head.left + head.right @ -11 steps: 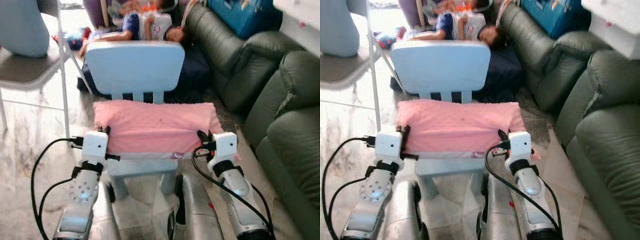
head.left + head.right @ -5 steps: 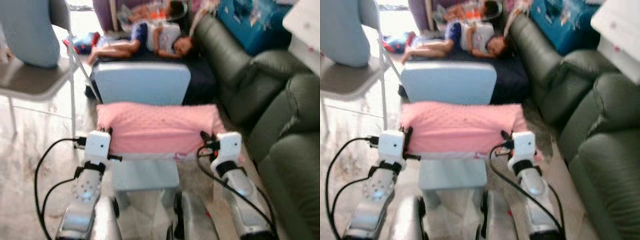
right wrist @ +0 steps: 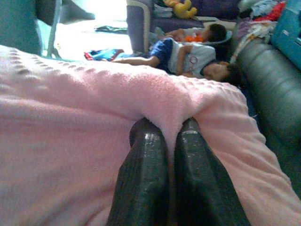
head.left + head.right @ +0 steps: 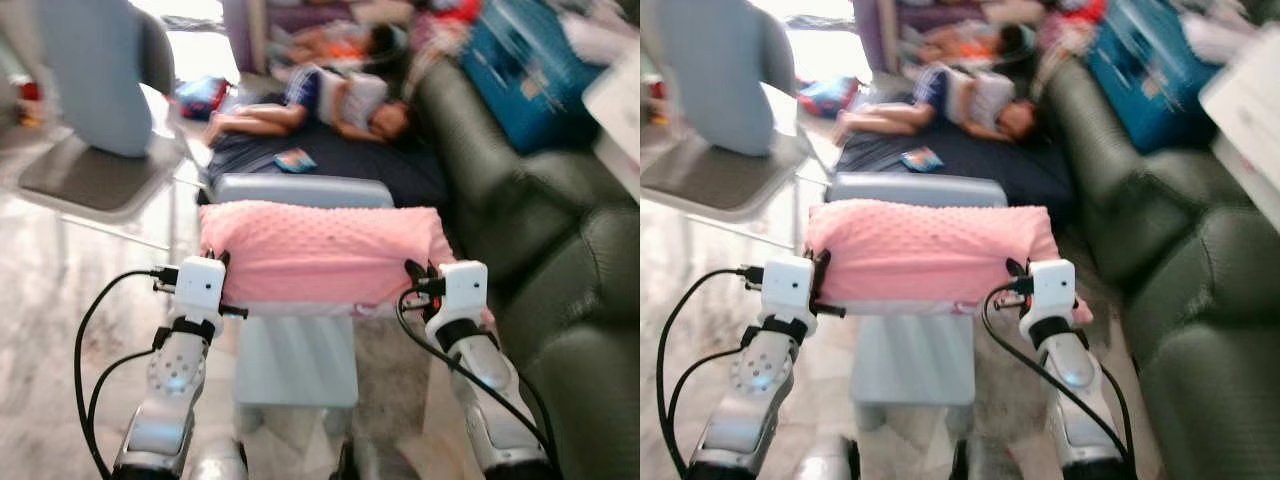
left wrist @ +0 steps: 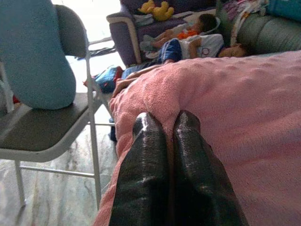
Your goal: Move the pillow to the sofa
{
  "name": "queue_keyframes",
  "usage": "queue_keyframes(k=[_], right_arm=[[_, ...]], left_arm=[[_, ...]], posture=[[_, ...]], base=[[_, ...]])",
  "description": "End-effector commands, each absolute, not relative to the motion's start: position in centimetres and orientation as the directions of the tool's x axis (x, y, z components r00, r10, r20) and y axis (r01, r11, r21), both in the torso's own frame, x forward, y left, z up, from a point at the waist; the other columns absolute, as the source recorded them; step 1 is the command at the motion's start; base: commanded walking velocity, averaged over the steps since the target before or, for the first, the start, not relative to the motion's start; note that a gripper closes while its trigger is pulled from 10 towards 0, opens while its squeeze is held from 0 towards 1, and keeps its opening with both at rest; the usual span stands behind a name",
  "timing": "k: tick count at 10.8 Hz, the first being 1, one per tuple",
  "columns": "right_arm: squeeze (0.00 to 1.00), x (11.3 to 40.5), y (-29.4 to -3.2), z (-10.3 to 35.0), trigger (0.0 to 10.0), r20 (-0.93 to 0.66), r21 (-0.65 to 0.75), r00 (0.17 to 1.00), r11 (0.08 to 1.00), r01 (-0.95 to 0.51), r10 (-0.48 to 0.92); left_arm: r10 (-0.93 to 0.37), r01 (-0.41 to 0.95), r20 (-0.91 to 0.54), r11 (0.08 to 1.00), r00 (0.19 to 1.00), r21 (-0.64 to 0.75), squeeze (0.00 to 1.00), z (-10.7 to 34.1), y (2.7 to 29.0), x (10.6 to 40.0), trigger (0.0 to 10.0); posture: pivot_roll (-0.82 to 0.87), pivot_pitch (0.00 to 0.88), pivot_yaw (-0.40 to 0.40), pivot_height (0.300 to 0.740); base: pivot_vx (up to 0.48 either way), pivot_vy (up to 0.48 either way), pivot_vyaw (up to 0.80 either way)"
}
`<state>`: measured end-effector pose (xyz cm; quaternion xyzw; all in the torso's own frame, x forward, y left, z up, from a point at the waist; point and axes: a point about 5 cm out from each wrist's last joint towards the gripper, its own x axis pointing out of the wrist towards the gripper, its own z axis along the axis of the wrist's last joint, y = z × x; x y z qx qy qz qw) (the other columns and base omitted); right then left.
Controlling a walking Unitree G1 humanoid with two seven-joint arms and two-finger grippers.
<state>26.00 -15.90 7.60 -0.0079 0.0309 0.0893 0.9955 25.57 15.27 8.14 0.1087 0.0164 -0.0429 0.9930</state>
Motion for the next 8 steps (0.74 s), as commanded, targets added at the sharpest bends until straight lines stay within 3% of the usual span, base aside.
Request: queue_keyframes(k=[1, 8], right_arm=[[0.00, 26.1, -17.0, 8.3, 10.0, -0.036, -0.014, 0.990, 0.991, -0.135, 0.135], [0.00, 25.8, -17.1, 8.2, 10.0, -0.050, 0.009, 0.992, 0.993, -0.117, 0.118]], left_arm=[[-0.082, 0.094, -0.061, 0.971, 0.995, 0.222, 0.00, 7.8, 15.2, 25.4, 10.0], [-0.143, 0.154, -0.092, 0.980, 0.986, 0.126, 0.00, 7.8, 14.0, 25.1, 10.0]], posture=[[-0.04, 0.000, -0.079, 0.740], [-0.04, 0.000, -0.082, 0.740]], base=[[0.000, 0.000, 0.00], [0.000, 0.000, 0.00]])
